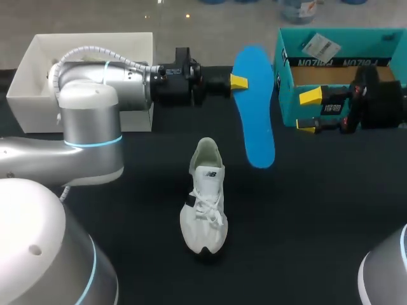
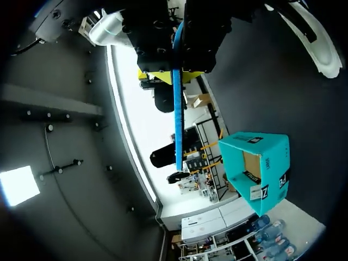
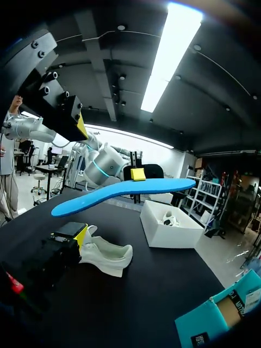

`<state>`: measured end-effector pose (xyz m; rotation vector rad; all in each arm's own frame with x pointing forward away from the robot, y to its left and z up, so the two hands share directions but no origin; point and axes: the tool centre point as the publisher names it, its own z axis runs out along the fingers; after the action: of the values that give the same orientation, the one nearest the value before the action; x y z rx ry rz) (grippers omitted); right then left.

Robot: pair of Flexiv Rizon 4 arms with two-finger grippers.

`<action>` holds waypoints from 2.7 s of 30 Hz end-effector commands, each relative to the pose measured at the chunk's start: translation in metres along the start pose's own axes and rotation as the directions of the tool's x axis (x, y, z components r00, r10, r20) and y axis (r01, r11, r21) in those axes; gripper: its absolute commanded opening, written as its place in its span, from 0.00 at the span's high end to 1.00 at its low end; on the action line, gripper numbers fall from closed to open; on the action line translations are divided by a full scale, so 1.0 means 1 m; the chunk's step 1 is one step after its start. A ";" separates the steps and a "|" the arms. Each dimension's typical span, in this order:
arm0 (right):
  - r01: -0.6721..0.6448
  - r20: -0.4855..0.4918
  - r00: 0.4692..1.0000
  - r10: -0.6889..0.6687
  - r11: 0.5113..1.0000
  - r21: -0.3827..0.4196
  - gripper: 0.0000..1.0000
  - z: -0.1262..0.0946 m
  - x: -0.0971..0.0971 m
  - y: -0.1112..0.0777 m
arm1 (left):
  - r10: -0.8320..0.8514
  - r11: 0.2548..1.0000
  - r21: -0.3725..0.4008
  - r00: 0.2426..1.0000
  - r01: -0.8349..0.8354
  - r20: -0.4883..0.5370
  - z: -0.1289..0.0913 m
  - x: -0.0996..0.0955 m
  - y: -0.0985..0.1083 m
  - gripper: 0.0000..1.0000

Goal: Take the shoe out of the shoebox, open the shoe tongue, remove and reinsert the insole, then place the shoe into the shoebox

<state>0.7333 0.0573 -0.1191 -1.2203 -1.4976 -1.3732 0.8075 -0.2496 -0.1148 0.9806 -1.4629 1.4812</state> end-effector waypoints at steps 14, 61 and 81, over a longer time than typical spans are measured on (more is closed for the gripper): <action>-0.001 0.002 1.000 0.001 1.000 0.002 0.00 0.002 -0.001 0.001 | 0.810 0.585 -0.050 0.582 -0.809 0.063 -0.007 -0.003 -0.003 1.00; -0.001 0.002 1.000 0.001 1.000 0.002 0.00 0.002 -0.001 0.001 | 0.797 -0.603 -0.094 -0.596 -0.792 -0.094 -0.012 -0.003 -0.012 1.00; -0.001 0.002 1.000 0.001 1.000 0.002 0.00 0.002 -0.001 0.001 | 0.380 -0.925 -0.005 -0.925 -0.380 0.021 -0.015 -0.006 -0.008 1.00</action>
<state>0.7340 0.0575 -0.1191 -1.2195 -1.4982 -1.3720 0.8194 -0.2367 -0.1092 -1.9012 -2.5414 2.4061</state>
